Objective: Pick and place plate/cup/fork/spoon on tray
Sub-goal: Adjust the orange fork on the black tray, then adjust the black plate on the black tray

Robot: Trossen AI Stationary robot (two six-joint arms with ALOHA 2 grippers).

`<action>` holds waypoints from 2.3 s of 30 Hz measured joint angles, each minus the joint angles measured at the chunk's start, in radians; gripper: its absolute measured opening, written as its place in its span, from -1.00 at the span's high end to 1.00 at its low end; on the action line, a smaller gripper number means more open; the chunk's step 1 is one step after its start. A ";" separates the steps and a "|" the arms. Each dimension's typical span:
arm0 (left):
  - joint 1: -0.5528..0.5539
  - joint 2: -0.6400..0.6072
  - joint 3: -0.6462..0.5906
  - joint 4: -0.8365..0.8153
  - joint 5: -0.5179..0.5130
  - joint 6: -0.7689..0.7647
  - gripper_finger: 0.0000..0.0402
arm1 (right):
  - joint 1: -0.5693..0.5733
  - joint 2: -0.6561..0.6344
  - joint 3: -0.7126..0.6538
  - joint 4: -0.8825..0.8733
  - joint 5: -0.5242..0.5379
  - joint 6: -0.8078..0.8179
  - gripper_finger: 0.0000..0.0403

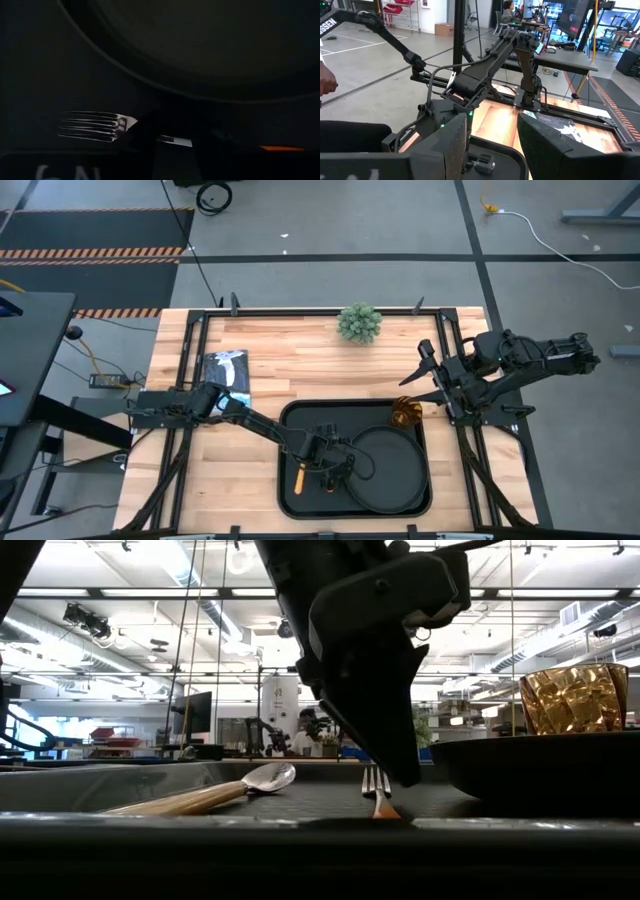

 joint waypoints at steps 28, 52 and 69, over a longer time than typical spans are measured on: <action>0.012 0.006 0.001 -0.126 -0.008 -0.039 0.40 | 0.000 0.000 0.000 0.000 0.000 0.001 0.09; 0.006 -0.001 0.002 -0.153 -0.008 -0.060 0.40 | 0.000 0.000 0.000 -0.001 0.000 0.001 0.09; 0.016 -0.010 0.068 -0.256 -0.480 0.204 0.40 | 0.000 0.030 0.000 -0.002 0.054 -0.071 0.09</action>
